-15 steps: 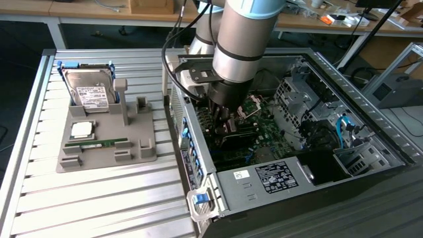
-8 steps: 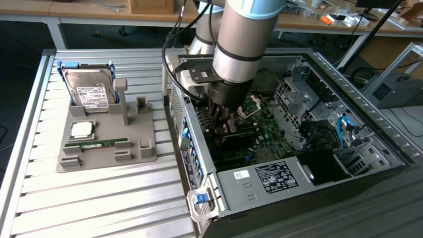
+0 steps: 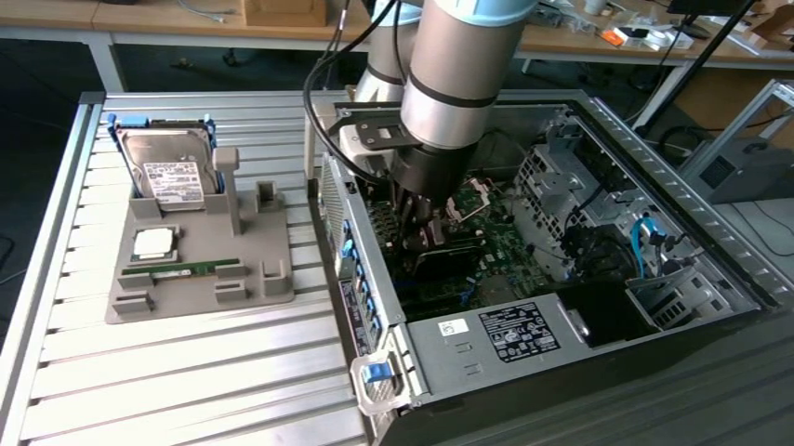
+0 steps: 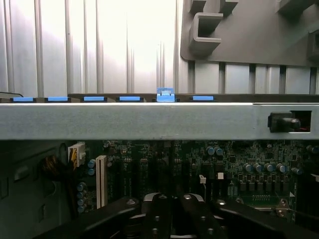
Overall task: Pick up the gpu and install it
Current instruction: 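Press down on the gpu until it lock into place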
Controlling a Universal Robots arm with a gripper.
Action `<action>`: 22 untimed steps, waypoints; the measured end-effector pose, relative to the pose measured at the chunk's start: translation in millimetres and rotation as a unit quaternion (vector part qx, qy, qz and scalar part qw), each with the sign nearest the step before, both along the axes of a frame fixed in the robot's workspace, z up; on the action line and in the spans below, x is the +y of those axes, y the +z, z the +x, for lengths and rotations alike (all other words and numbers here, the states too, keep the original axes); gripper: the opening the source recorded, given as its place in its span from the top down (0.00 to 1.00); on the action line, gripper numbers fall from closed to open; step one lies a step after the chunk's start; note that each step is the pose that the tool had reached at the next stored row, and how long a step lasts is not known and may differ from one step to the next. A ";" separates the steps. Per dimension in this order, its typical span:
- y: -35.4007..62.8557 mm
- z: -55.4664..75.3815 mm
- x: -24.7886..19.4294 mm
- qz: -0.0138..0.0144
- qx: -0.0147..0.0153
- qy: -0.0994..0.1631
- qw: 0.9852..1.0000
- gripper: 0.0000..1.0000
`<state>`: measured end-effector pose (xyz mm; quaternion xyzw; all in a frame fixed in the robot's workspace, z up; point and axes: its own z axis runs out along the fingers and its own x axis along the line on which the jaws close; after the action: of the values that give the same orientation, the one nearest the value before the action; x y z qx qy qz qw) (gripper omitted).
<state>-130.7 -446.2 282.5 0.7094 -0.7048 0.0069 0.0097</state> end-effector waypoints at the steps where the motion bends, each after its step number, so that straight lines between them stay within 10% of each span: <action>1: -0.2 0.0 0.0 0.000 0.000 0.000 1.000 0.89; 22: -11.0 0.5 0.0 0.000 0.002 0.000 1.000 0.89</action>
<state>-130.2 -446.2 271.5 0.7094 -0.7047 0.0053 0.0116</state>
